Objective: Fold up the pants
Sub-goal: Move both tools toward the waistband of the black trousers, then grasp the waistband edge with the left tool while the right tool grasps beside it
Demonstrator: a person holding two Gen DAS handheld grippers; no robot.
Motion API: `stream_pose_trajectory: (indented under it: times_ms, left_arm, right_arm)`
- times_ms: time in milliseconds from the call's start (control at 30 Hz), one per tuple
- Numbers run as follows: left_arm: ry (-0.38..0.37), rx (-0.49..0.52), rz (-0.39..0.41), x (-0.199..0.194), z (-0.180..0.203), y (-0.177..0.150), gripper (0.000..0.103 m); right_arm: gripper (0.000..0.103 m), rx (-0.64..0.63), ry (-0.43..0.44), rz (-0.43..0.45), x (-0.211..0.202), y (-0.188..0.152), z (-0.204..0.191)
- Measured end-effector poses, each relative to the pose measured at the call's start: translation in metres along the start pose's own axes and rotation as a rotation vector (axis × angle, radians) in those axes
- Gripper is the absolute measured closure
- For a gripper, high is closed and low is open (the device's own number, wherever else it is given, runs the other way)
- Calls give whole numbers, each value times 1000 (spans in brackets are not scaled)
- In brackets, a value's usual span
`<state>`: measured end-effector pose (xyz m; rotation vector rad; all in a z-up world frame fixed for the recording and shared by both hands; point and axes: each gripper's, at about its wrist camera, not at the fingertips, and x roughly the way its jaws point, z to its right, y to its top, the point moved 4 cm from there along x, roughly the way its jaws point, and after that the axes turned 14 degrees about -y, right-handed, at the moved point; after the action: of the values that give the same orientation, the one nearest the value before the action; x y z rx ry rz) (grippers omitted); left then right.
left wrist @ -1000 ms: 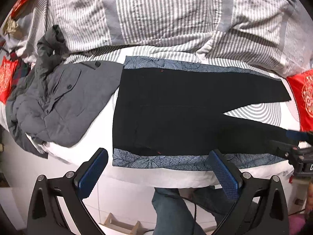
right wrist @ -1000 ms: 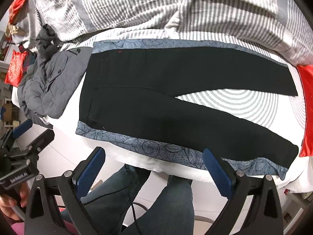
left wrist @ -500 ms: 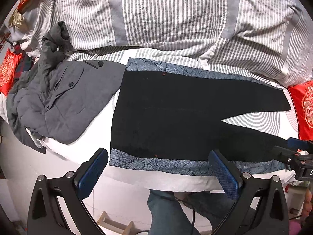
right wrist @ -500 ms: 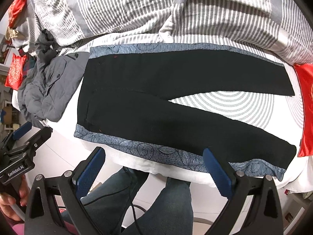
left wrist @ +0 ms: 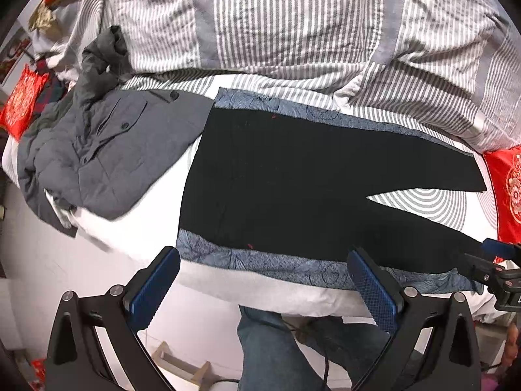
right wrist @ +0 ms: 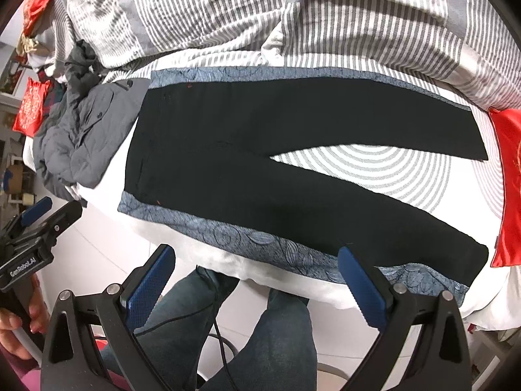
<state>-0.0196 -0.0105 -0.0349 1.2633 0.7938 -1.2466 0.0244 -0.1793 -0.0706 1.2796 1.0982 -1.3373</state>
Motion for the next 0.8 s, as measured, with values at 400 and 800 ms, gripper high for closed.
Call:
stream_pose_trajectory:
  times_ms: [400, 800]
  left_arm:
    - [-14, -200, -50, 30, -53, -46, 0]
    - [-136, -375, -121, 143, -134, -85, 0]
  right_arm:
    - [2, 105, 222, -68, 52, -45, -2]
    - [6, 421, 445, -199, 168, -92, -40]
